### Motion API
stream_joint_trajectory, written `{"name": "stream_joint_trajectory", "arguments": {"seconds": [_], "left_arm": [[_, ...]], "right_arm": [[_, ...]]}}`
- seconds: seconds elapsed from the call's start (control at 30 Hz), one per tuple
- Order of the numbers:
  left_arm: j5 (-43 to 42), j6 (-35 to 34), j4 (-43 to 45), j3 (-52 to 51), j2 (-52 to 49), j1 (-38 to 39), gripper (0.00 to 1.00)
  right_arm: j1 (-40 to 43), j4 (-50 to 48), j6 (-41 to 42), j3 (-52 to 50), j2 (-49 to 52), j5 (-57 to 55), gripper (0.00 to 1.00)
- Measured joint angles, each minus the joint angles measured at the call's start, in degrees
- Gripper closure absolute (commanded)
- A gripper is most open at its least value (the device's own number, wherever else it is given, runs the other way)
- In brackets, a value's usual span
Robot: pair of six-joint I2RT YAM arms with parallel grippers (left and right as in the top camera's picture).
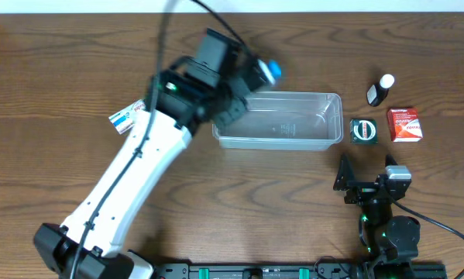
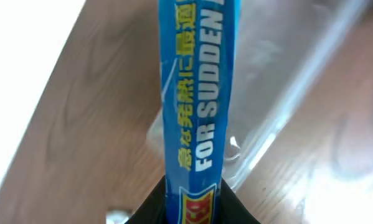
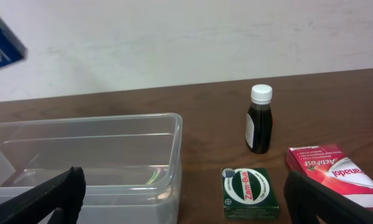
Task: Pack container
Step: 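Lift the blue box and carry it over the clear container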
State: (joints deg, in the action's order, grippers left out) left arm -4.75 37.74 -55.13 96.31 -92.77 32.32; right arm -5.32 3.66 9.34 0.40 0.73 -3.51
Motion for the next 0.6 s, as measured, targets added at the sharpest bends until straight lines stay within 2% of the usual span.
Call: {"name": "stream_joint_trajectory", "arguments": {"seconds": [0.17,0.43,0.6], "left_arm": [[-3.93,7.34,0.04,0.0,-0.61,3.19,0.81],[-5.44,12.2,0.22,0.0,-5.97,3.34,0.81],[-5.6,15.63,3.5,0.0,-10.38,3.26,0.81]], "right_arm": [[0.0,0.0,0.0,0.0,0.0,0.0,0.01],[0.0,0.0,0.0,0.0,0.0,0.0,0.01],[0.0,0.0,0.0,0.0,0.0,0.0,0.01]]}}
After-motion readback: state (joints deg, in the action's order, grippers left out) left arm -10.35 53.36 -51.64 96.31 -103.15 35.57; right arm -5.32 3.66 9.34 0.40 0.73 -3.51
